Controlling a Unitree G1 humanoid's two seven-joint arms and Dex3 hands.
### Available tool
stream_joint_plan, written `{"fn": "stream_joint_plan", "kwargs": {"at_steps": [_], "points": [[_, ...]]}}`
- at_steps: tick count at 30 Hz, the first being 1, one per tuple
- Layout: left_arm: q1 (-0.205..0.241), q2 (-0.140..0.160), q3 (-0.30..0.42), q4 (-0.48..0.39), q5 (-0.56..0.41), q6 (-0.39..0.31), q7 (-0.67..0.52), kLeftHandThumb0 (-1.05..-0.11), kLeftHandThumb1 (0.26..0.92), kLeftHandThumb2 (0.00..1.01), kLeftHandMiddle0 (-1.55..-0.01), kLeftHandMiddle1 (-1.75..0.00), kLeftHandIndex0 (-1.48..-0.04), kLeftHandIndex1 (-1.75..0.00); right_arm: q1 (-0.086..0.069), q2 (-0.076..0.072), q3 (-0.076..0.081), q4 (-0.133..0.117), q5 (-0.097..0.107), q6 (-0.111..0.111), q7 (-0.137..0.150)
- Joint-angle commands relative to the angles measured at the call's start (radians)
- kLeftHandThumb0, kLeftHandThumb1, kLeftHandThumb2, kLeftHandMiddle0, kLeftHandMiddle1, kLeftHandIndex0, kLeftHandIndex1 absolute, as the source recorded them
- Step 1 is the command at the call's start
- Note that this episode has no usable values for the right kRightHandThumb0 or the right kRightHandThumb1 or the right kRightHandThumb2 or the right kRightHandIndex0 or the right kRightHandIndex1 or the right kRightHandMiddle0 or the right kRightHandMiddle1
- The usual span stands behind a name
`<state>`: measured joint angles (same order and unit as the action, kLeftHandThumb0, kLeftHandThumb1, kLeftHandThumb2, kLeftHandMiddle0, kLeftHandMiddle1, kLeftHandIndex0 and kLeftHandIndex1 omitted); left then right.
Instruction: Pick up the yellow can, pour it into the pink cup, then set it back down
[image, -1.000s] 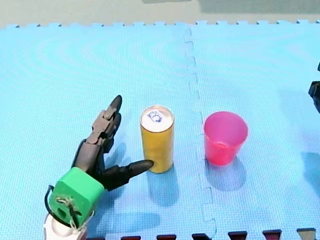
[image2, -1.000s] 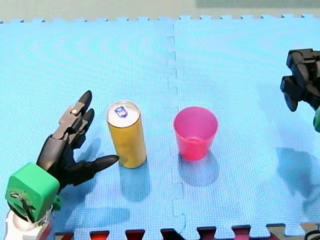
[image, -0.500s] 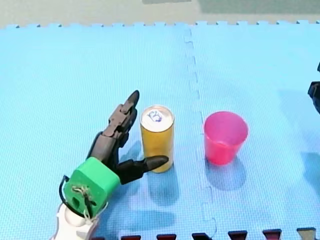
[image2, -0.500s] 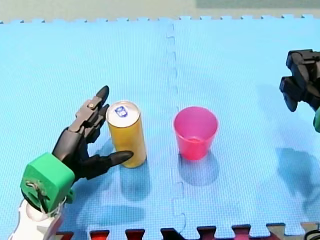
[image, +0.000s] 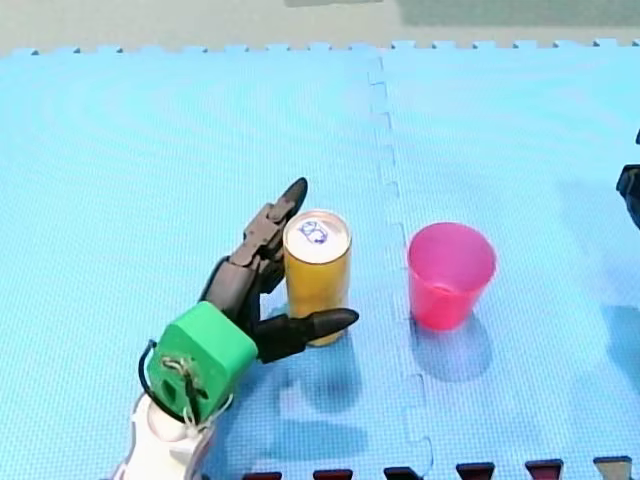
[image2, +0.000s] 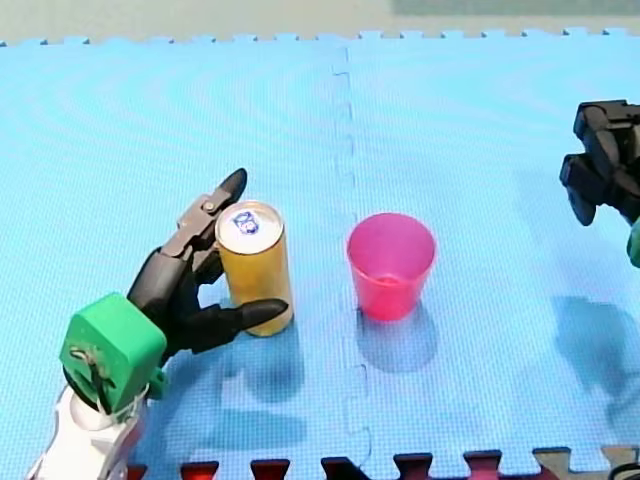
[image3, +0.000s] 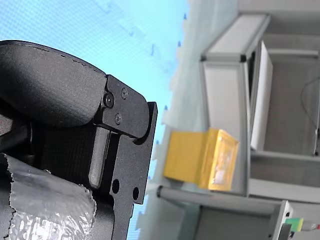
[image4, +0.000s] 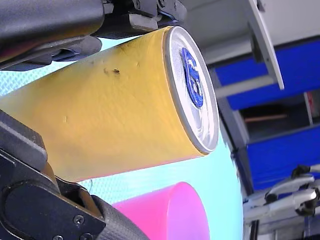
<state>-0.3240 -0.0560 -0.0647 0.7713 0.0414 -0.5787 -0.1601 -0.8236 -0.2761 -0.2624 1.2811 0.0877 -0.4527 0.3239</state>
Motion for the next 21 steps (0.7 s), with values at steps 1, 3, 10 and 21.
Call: {"fn": "stream_joint_plan", "kwargs": {"at_steps": [1,3,10,21], "points": [[0.003,0.007,-0.008,-0.034,-0.002,0.029,-0.014,-0.769,0.676,0.0,-0.33,-0.03,-0.23,-0.01,0.005,-0.003,-0.001,-0.005,0.001,-0.002,-0.001],[0.009,0.012,-0.013,-0.06,-0.004,0.055,-0.029,-0.766,0.676,0.0,-0.34,-0.03,-0.23,-0.01,0.006,-0.003,0.0,-0.006,0.001,-0.002,-0.001],[0.005,0.033,-0.024,-0.078,-0.005,0.094,-0.068,-0.772,0.685,0.0,-0.37,-0.03,-0.27,-0.02,0.008,-0.005,0.002,-0.007,0.0,-0.003,-0.002],[-0.006,0.059,-0.033,-0.066,0.007,0.093,-0.083,-0.755,0.695,0.0,-0.57,-0.07,-0.41,-0.03,0.014,-0.006,0.002,-0.009,0.002,-0.007,0.0]]}}
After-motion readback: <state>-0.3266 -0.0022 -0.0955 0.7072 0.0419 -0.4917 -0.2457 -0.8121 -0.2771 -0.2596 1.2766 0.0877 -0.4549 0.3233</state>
